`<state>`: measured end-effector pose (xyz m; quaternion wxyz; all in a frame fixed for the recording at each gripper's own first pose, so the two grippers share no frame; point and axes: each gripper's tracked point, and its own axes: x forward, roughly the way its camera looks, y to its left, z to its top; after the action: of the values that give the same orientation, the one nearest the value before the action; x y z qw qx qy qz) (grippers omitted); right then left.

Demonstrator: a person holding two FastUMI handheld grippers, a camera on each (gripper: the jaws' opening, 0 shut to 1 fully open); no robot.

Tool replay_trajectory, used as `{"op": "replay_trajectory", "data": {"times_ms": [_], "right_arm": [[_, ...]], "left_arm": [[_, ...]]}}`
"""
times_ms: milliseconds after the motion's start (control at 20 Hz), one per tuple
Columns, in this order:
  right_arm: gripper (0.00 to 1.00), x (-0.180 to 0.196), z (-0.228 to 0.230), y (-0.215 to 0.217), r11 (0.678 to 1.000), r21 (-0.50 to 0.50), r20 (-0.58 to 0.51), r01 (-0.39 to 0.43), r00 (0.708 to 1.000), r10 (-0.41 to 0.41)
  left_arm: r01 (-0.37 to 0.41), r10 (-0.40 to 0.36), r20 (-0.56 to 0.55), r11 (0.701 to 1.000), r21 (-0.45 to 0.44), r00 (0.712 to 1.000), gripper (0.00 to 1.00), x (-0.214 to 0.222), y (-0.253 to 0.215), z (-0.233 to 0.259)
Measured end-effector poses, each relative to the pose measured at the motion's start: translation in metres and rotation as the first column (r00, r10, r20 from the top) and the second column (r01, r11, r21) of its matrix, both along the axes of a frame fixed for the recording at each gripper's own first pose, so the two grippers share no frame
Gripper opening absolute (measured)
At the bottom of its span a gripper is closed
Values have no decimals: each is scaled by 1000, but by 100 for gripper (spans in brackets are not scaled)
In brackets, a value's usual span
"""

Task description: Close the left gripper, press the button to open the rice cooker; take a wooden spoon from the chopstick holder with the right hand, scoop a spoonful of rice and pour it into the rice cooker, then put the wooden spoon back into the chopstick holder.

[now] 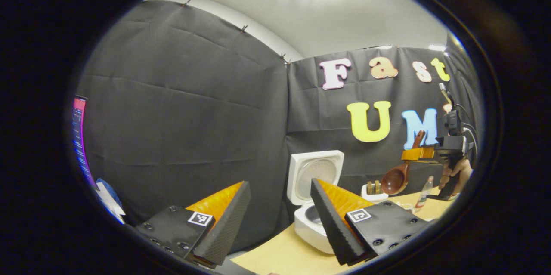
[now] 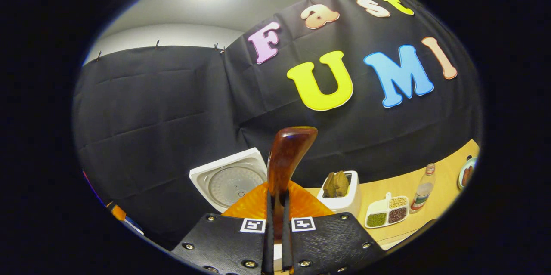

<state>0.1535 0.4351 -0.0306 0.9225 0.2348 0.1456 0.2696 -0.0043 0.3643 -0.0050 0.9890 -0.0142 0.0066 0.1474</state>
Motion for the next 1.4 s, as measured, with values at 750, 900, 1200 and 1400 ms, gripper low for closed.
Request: {"op": "replay_trajectory", "data": {"times_ms": [750, 900, 1200, 1400], "right_arm": [[8, -22, -40, -235, 963, -24, -142, 269, 952, -270], [7, -28, -46, -277, 943, -42, -152, 330, 931, -333], [7, -39, -64, -352, 900, -118, -139, 419, 891, -432], [8, -51, -79, -388, 872, -147, -153, 467, 860, -486]], "left_arm": [[128, -128, 30, 992, -1, 991, 91, 54, -139, 29], [163, -162, 37, 987, -14, 986, 97, 66, -168, 33], [207, -206, 58, 978, -17, 977, 97, 77, -210, 41], [227, -225, 65, 974, -9, 972, 97, 78, -230, 48]]}}
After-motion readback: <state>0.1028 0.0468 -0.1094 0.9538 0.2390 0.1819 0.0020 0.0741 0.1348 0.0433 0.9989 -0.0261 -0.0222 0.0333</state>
